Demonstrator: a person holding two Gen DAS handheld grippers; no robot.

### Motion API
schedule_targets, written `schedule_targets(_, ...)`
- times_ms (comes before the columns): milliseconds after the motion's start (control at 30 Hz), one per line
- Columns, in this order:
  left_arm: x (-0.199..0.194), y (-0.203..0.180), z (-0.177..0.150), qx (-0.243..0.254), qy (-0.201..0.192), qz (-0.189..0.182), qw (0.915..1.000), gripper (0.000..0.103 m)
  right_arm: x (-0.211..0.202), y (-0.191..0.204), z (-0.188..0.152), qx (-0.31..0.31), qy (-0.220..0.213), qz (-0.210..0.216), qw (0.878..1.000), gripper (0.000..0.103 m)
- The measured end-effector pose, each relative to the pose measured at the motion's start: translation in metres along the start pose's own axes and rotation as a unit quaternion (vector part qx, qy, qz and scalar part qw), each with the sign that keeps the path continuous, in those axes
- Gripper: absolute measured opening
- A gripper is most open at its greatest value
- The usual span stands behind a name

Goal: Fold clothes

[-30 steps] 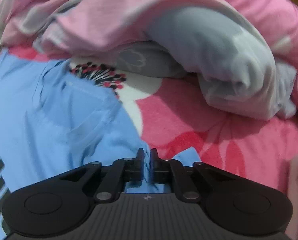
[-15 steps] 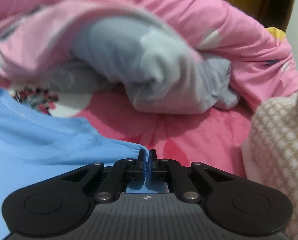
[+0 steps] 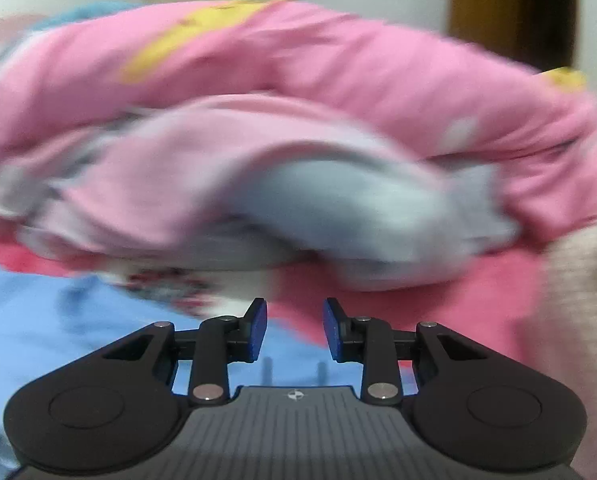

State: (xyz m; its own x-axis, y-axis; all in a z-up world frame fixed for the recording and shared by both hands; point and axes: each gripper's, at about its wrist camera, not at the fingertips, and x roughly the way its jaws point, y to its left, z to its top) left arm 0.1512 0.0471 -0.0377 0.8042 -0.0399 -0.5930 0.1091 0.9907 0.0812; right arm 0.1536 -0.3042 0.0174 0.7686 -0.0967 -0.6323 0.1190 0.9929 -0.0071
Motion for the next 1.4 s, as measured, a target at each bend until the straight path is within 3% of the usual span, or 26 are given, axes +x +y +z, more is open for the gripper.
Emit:
schedule_targets(167, 0.0, 0.0, 0.0, -0.002, 0.0, 0.0, 1.0, 0.021, 0.041, 0.067, 0.011, -0.01, 0.059, 0.117, 0.991, 0.016)
schedule_targets(267, -0.001, 0.001, 0.0, -0.003, 0.0, -0.001, 1.0, 0.022, 0.08, 0.103, 0.014, -0.043, 0.089, 0.107, 0.989, 0.014)
schedule_targets(400, 0.0, 0.002, 0.0, -0.006, -0.001, -0.004, 1.0, 0.022, 0.116, 0.118, 0.025, -0.04, 0.065, 0.066, 0.995, 0.011)
schedule_targets(500, 0.0, 0.004, 0.0, -0.011, 0.0, -0.006, 0.9999, 0.022, 0.109, 0.1, 0.039, 0.018, 0.047, 0.044, 0.998, 0.011)
schedule_targets(633, 0.0, 0.004, 0.001, -0.009, 0.0, -0.004, 1.0, 0.022, 0.062, 0.059, 0.043, 0.05, 0.022, 0.028, 0.998, 0.012)
schedule_targets(767, 0.0, 0.003, 0.001, -0.008, 0.001, -0.002, 1.0, 0.023, 0.039, 0.028, 0.026, 0.056, 0.07, 0.037, 0.995, 0.013)
schedule_targets(933, 0.0, 0.002, 0.001, -0.004, 0.0, 0.003, 1.0, 0.024, 0.076, 0.024, 0.007, 0.03, 0.121, 0.013, 0.992, 0.013)
schedule_targets(1000, 0.0, 0.003, 0.002, -0.005, 0.0, 0.002, 1.0, 0.024, 0.089, 0.024, 0.011, 0.032, 0.1, -0.002, 0.994, 0.013)
schedule_targets(1100, 0.0, 0.003, 0.002, -0.007, 0.001, 0.001, 1.0, 0.024, 0.103, 0.017, 0.026, 0.046, 0.073, -0.084, 0.993, 0.013)
schedule_targets(1133, 0.0, 0.003, 0.002, -0.008, 0.001, 0.0, 1.0, 0.024, 0.104, 0.007, 0.03, 0.077, 0.069, -0.096, 0.99, 0.013)
schedule_targets(1233, 0.0, 0.004, 0.002, -0.012, 0.002, -0.003, 0.9999, 0.024, 0.075, -0.018, 0.033, 0.152, 0.043, -0.066, 0.985, 0.014)
schedule_targets(1400, 0.0, 0.004, 0.002, -0.012, 0.002, -0.003, 0.9999, 0.025, 0.004, -0.017, 0.009, 0.125, 0.026, -0.054, 0.99, 0.015)
